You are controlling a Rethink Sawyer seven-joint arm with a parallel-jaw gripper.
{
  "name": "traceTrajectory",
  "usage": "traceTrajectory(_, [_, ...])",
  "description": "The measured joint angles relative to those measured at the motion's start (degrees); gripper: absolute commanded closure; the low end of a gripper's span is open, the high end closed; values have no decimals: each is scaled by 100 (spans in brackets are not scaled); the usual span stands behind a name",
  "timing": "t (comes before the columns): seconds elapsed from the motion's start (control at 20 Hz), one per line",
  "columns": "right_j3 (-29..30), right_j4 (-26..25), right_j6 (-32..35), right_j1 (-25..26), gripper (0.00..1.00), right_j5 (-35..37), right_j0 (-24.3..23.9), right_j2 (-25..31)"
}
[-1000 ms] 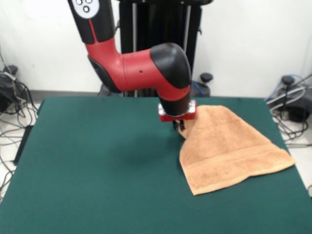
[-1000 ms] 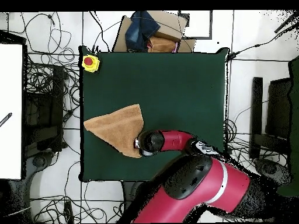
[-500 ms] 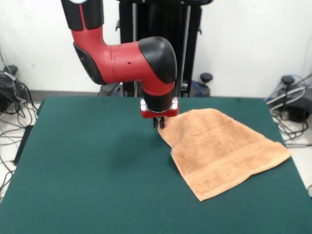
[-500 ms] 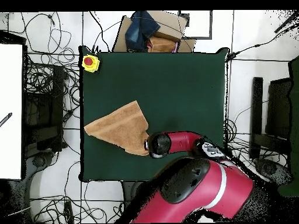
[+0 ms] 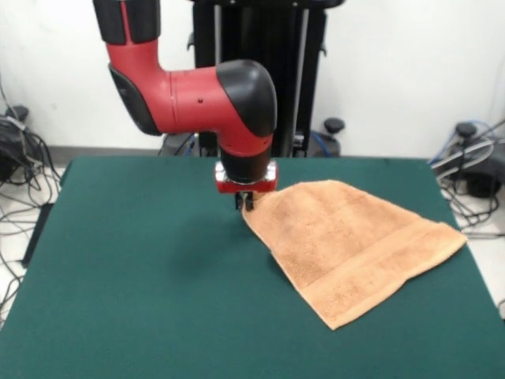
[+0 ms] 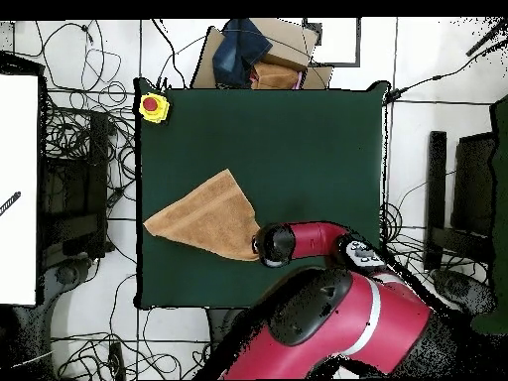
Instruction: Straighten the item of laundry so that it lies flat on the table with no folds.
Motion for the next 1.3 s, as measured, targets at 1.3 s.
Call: traceTrajectory(1.3, [-969, -499, 0, -21, 100, 2, -144, -116])
